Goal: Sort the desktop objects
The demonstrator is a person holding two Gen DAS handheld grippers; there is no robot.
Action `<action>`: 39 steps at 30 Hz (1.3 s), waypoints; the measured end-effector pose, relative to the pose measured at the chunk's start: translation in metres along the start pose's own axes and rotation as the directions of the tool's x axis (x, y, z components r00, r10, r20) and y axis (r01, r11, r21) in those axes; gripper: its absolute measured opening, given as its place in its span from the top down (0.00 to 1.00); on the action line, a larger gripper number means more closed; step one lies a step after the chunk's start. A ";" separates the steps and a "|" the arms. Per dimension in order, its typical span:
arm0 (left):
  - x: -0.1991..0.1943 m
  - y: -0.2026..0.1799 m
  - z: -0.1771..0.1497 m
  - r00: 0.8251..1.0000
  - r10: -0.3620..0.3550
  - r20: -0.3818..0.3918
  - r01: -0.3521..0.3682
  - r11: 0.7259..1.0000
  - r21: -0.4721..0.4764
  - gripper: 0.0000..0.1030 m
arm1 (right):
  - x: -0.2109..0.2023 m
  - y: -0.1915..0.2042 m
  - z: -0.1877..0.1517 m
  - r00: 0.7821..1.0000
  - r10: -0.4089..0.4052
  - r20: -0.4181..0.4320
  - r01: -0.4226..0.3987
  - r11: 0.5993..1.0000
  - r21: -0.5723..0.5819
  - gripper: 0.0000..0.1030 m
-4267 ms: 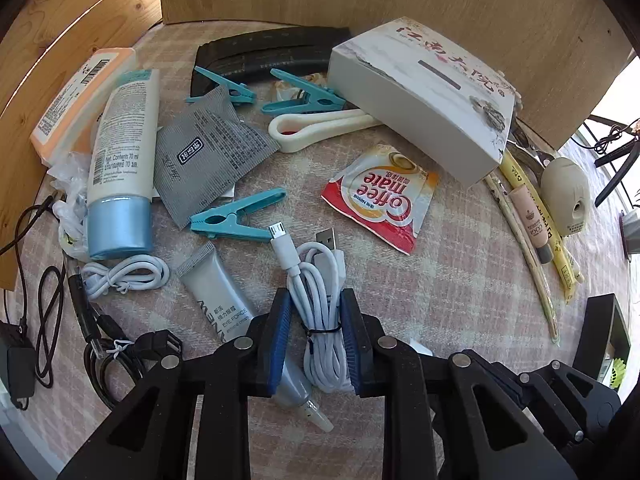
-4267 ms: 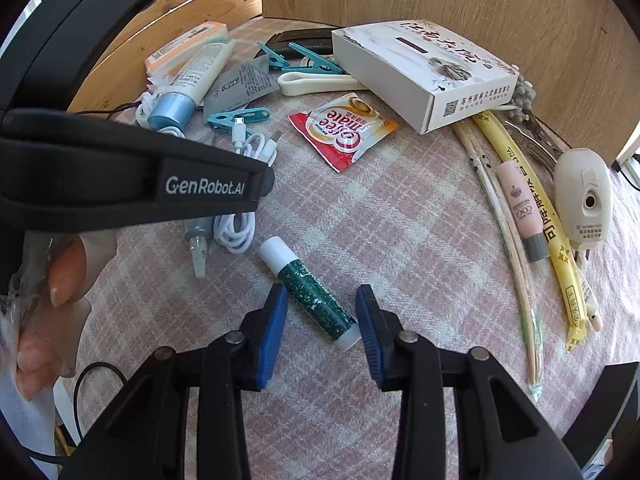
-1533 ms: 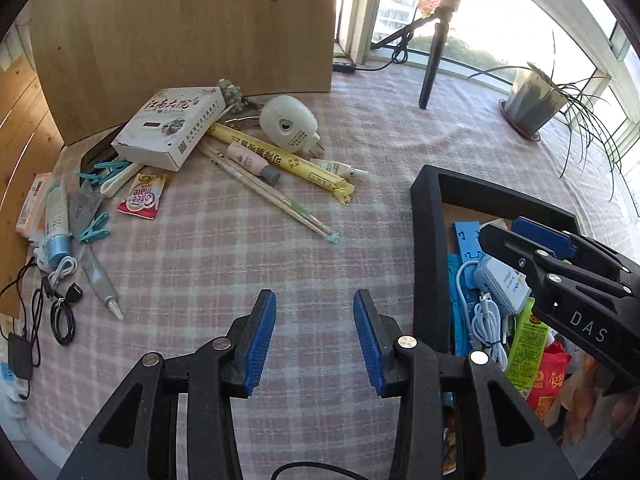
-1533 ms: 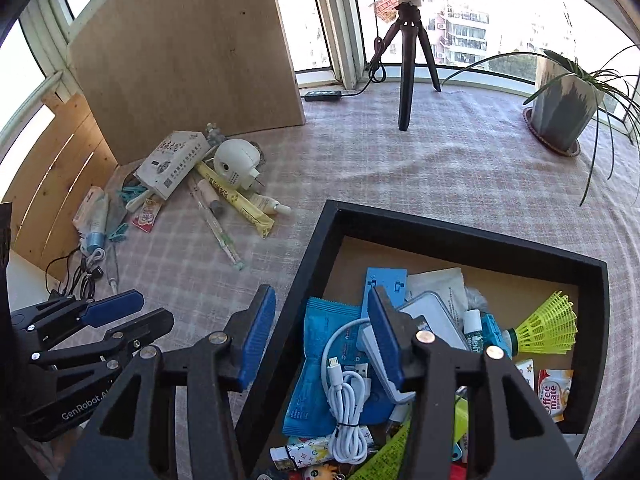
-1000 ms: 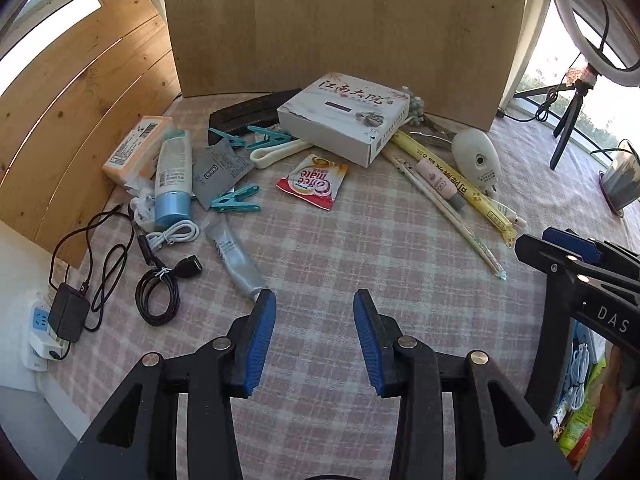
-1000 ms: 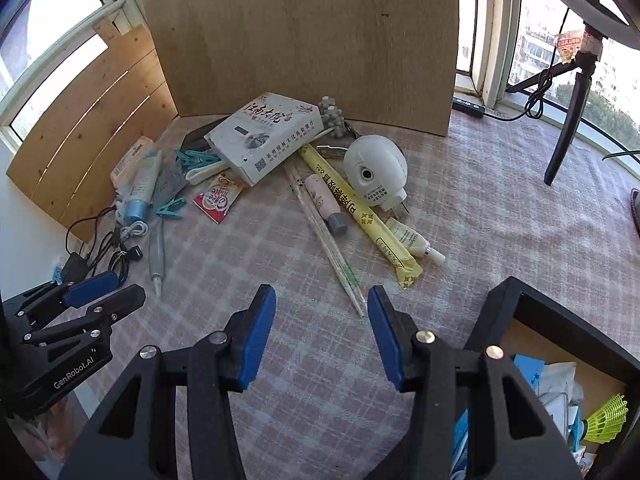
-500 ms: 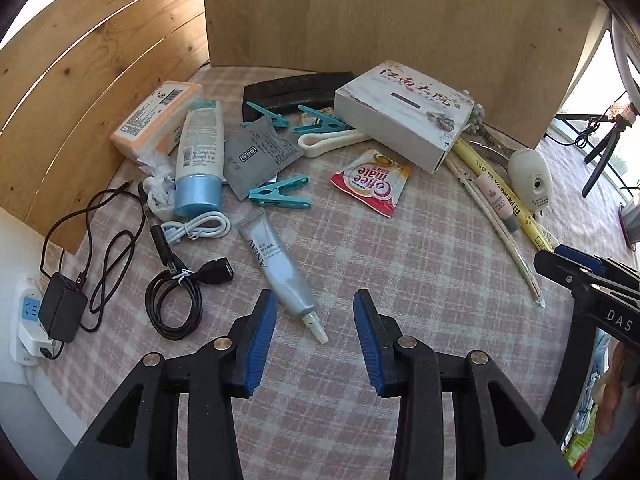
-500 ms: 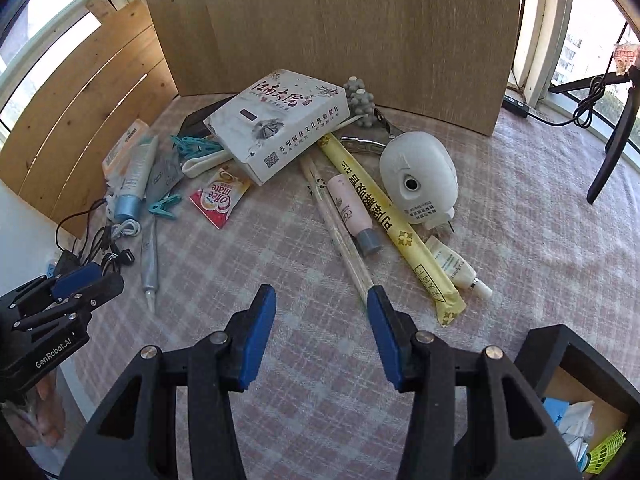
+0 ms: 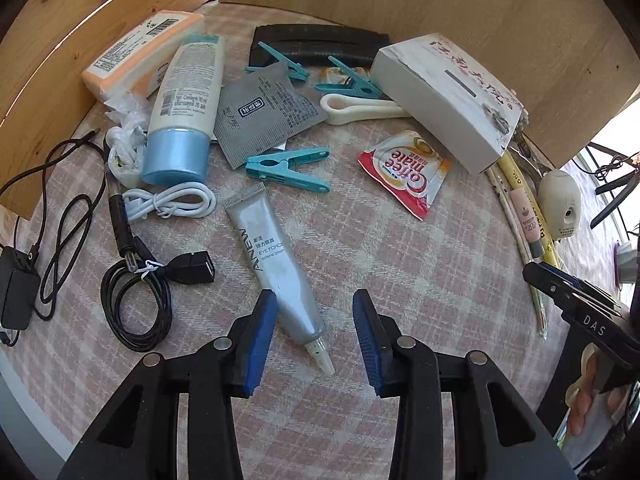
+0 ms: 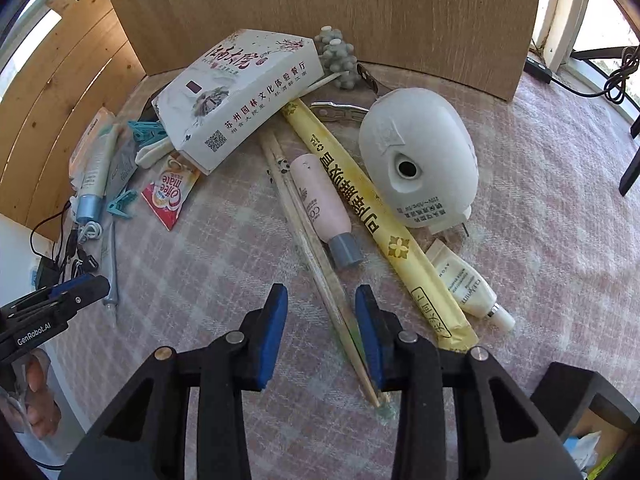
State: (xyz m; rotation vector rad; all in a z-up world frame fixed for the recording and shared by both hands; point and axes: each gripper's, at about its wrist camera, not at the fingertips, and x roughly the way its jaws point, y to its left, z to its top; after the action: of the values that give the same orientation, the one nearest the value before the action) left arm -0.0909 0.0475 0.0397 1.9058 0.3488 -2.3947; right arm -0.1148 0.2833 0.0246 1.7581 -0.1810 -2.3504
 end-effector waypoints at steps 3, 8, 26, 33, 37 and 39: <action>0.006 0.002 0.002 1.000 0.007 -0.010 -0.007 1.000 -0.018 0.64 | 0.003 0.004 0.007 1.000 -0.001 0.000 0.001 1.000 -0.008 0.66; 0.012 0.003 0.004 1.000 0.008 -0.019 -0.008 0.999 -0.042 0.64 | 0.009 0.012 0.015 1.000 -0.009 0.004 0.009 1.000 -0.020 0.67; 0.002 -0.013 -0.018 0.998 0.059 0.023 -0.059 0.998 0.008 0.91 | 0.014 0.033 0.002 1.000 -0.026 -0.004 0.026 1.000 0.000 0.90; -0.010 -0.025 -0.060 1.000 0.016 0.022 -0.018 0.998 0.052 0.91 | 0.009 0.037 -0.028 0.998 0.064 -0.015 -0.063 0.996 0.067 0.94; -0.017 -0.037 -0.085 1.000 -0.021 0.006 0.020 0.997 0.072 0.92 | 0.005 0.033 -0.042 0.994 0.110 -0.005 -0.109 0.986 0.128 0.95; -0.021 -0.042 -0.096 0.999 -0.042 -0.004 0.042 0.997 0.066 0.92 | 0.003 0.032 -0.049 0.993 0.119 0.000 -0.118 0.983 0.143 0.95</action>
State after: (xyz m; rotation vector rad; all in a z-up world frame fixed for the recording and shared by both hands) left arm -0.0021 0.1067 0.0456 1.9484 0.3164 -2.4605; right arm -0.0657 0.2528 0.0150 1.7659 -0.4510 -2.2958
